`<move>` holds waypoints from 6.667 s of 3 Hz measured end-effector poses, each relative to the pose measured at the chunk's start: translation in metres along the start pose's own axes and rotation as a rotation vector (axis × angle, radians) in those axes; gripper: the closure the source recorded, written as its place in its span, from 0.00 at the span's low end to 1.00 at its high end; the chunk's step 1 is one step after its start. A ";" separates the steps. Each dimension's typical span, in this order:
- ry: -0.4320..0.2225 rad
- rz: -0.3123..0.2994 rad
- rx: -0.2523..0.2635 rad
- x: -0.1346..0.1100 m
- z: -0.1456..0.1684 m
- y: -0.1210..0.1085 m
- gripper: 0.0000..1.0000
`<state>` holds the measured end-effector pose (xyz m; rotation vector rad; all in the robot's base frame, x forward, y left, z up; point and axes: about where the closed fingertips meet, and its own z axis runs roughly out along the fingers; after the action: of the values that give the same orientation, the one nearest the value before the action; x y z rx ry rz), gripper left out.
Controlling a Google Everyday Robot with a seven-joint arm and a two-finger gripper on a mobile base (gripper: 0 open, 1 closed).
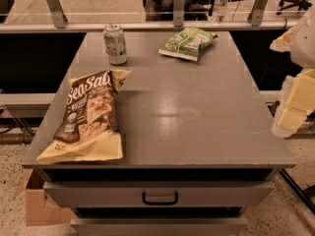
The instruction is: Move green jalapeno chip bag near brown chip bag
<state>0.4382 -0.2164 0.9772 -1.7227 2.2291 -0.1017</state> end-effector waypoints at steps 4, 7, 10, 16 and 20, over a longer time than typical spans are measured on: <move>-0.419 0.270 0.163 0.020 0.036 -0.169 0.00; -0.651 0.544 0.265 -0.011 0.104 -0.225 0.00; -0.731 0.565 0.202 -0.060 0.151 -0.242 0.00; -0.692 0.590 0.156 -0.149 0.226 -0.258 0.87; -0.652 0.474 0.111 -0.128 0.167 -0.223 1.00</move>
Offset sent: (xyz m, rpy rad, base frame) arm 0.0767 -0.0375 -0.0001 0.1684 -0.1355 -0.0744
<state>0.7224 -0.1315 0.9015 -0.9375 1.9987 0.3820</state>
